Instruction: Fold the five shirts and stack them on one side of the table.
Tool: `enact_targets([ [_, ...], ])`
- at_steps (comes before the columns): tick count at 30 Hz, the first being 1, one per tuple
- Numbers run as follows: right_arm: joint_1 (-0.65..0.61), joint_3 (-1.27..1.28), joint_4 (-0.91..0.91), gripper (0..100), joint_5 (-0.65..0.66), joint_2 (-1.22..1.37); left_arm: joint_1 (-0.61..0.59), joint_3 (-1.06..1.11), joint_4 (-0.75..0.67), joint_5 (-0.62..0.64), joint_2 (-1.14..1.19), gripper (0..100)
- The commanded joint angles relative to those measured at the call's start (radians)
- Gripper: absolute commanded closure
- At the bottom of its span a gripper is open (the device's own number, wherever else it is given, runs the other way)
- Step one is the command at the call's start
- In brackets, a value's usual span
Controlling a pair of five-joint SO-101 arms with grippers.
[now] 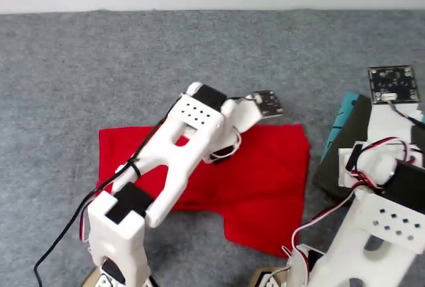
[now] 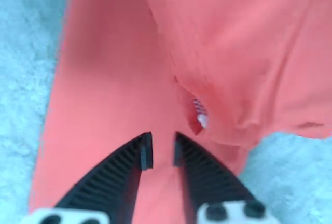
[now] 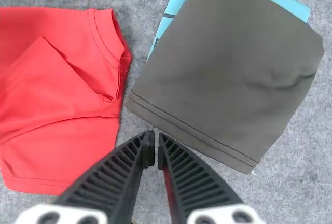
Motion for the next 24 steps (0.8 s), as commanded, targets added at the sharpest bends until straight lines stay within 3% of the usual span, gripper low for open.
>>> enact_targets([
  [1, 0.012, -0.011, 0.038, 97.9, -0.011, -0.018, 0.051, -0.128, 0.089, -0.005, -0.02, 97],
  [7, 0.012, -0.011, 0.038, 98.0, -0.011, -0.018, 0.115, -0.097, 0.098, 0.023, -0.008, 97],
  [18, 0.012, -0.009, 0.038, 98.0, -0.011, -0.018, 0.005, 0.349, -0.261, 0.025, -0.008, 97],
  [24, 0.012, -0.008, 0.038, 98.0, -0.011, -0.018, -0.038, 0.282, -0.215, 0.025, -0.018, 97],
])
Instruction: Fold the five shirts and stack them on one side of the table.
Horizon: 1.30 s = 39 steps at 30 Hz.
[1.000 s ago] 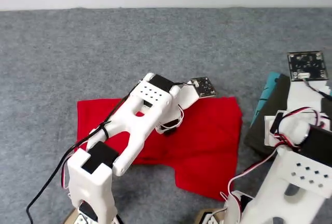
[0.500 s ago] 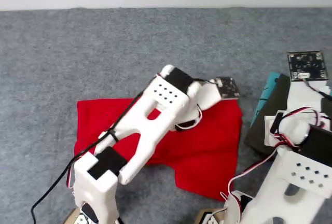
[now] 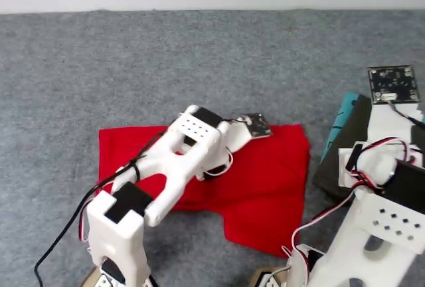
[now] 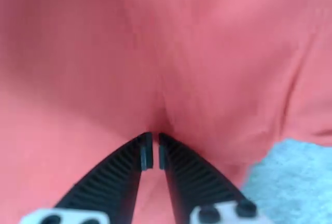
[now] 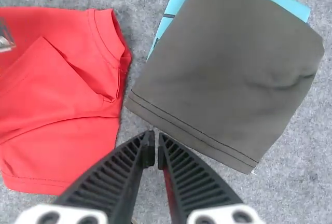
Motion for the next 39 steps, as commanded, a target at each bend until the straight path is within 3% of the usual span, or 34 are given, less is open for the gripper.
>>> enact_targets([
  [1, 0.012, -0.008, 0.038, 98.0, -0.011, -0.018, -0.005, -0.087, 0.061, 0.0, -0.018, 97],
  [9, 0.012, -0.012, 0.038, 97.9, -0.011, -0.018, 0.153, -0.286, 0.299, 0.014, -0.018, 97],
  [14, 0.012, -0.012, 0.038, 97.8, -0.011, -0.019, 0.299, -0.3, 0.348, 0.12, -0.018, 92],
  [19, 0.012, -0.006, 0.036, 97.6, -0.011, -0.074, 0.414, -0.3, 0.302, 0.221, -0.018, 84],
  [28, 0.012, -0.006, 0.036, 97.6, -0.008, -0.094, 0.626, -0.283, 0.227, 0.281, -0.008, 83],
  [39, 0.012, -0.006, 0.036, 97.6, -0.009, -0.091, 0.603, -0.004, -0.046, 0.273, -0.006, 80],
])
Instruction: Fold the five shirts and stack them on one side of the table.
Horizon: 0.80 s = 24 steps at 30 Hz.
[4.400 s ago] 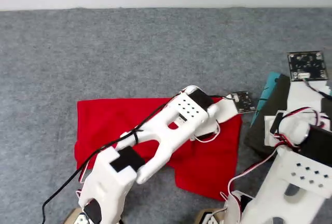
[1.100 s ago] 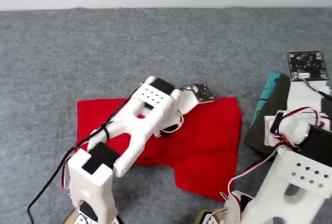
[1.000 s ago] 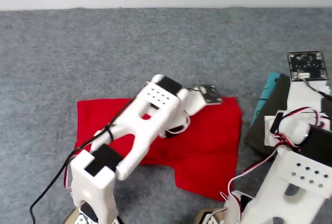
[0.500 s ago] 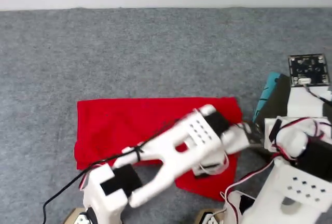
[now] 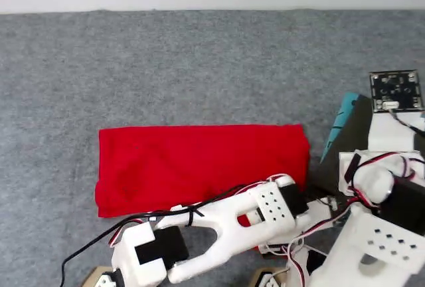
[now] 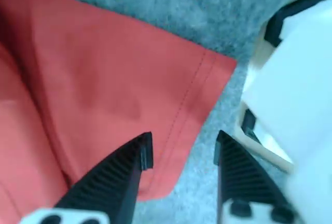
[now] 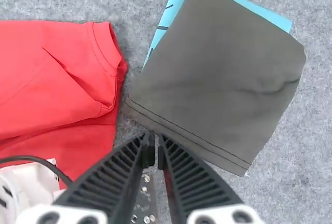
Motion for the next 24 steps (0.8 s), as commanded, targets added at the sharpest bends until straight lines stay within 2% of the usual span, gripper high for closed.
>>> enact_targets([
  [1, 0.007, -0.006, 0.036, 97.6, -0.009, -0.01, -0.011, 0.053, -0.074, 0.002, -0.006, 80],
  [5, 0.007, -0.006, 0.036, 97.6, -0.009, -0.007, -0.015, 0.058, -0.081, 0.006, -0.008, 81],
  [13, 0.007, -0.006, 0.036, 97.6, -0.009, -0.007, -0.014, 0.058, -0.092, -0.031, -0.018, 98],
  [20, 0.007, -0.006, 0.036, 97.6, -0.009, -0.007, -0.015, -0.053, 0.052, -0.058, -0.021, 99],
  [24, 0.007, -0.006, 0.036, 97.6, -0.009, -0.007, -0.055, -0.104, 0.083, -0.061, -0.087, 99],
])
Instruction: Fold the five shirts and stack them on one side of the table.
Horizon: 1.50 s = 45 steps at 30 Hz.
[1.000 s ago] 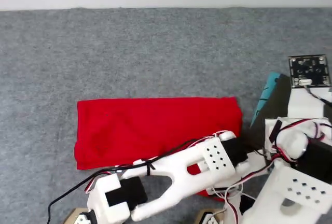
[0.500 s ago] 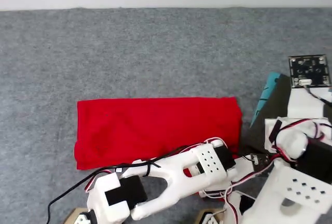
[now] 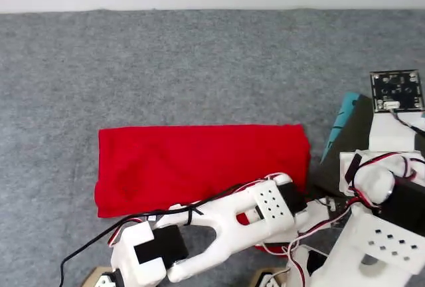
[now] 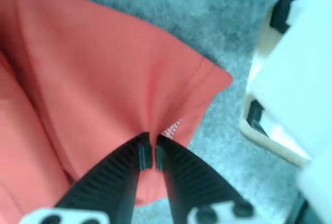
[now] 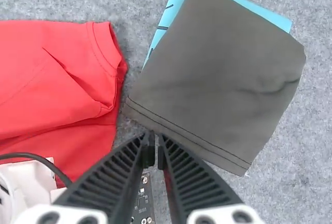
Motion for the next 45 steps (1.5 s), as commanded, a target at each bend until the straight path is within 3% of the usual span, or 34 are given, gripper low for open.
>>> enact_targets([
  [1, 0.007, -0.006, 0.036, 97.6, -0.009, -0.007, -0.055, -0.064, 0.028, -0.014, -0.103, 99],
  [7, 0.007, -0.005, 0.036, 97.6, -0.009, -0.007, -0.207, -0.064, 0.021, -0.078, -0.153, 99],
  [14, 0.007, 0.043, 0.035, 97.6, -0.009, -0.015, -0.388, -0.064, -0.109, -0.103, -0.152, 98],
  [21, 0.005, 0.058, 0.035, 97.6, -0.009, -0.016, -0.529, -0.059, -0.241, -0.1, -0.138, 79],
  [27, 0.005, 0.058, 0.036, 97.6, -0.009, -0.016, -0.601, -0.085, -0.304, -0.11, 0.037, 78],
  [35, 0.005, 0.058, 0.038, 97.8, -0.009, -0.016, -0.697, -0.423, -0.1, -0.124, 0.245, 78],
  [45, 0.005, 0.058, 0.038, 97.6, -0.006, -0.016, -0.634, -0.805, 0.23, -0.124, 0.261, 78],
])
